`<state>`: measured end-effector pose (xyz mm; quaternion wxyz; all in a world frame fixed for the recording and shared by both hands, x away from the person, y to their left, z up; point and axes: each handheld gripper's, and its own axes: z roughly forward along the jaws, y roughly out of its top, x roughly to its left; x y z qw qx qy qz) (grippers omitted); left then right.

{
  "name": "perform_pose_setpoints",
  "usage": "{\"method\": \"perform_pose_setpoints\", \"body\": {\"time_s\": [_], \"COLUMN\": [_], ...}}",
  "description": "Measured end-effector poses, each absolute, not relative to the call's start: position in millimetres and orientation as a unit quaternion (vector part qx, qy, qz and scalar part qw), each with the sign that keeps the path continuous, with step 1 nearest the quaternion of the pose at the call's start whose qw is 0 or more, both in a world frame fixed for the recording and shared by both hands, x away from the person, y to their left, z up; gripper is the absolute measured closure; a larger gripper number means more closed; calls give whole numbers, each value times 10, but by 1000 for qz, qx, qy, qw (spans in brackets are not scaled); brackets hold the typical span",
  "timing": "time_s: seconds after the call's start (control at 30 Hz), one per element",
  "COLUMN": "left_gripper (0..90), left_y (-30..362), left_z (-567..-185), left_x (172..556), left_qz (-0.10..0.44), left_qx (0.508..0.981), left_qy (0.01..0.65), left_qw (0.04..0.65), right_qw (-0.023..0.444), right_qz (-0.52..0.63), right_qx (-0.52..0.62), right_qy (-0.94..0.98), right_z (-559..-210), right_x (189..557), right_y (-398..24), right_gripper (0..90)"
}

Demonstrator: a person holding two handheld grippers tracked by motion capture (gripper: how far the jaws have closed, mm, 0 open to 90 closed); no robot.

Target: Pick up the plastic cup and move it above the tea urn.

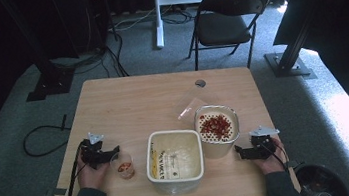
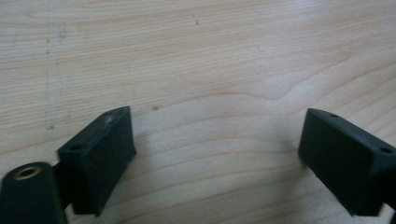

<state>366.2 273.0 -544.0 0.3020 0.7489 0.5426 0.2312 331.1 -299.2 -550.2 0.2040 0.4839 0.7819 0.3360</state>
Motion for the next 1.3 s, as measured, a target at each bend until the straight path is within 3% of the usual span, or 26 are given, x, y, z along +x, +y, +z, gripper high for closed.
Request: {"method": "perform_pose_setpoints", "body": {"time_s": [0.4,0.87,1.3], "left_gripper": [154,154,154], "left_y": [2742,2742,2742], "left_z": [-5442,-5443,-5443], "left_x": [3669,3668,3668], "left_qz": [232,232,232], "left_qx": [747,747,747], "left_qy": [543,543,543], "left_qw": [305,306,305], "right_qw": [236,239,213], "right_qz": [370,405,426], "right_qx": [493,478,464], "right_qy": [751,742,746], "right_z": [-5207,-4936,-4885], "right_x": [3566,4169,4666], "right_y": [-3018,-2902,-2783], "right_gripper": [451,576,586]}}
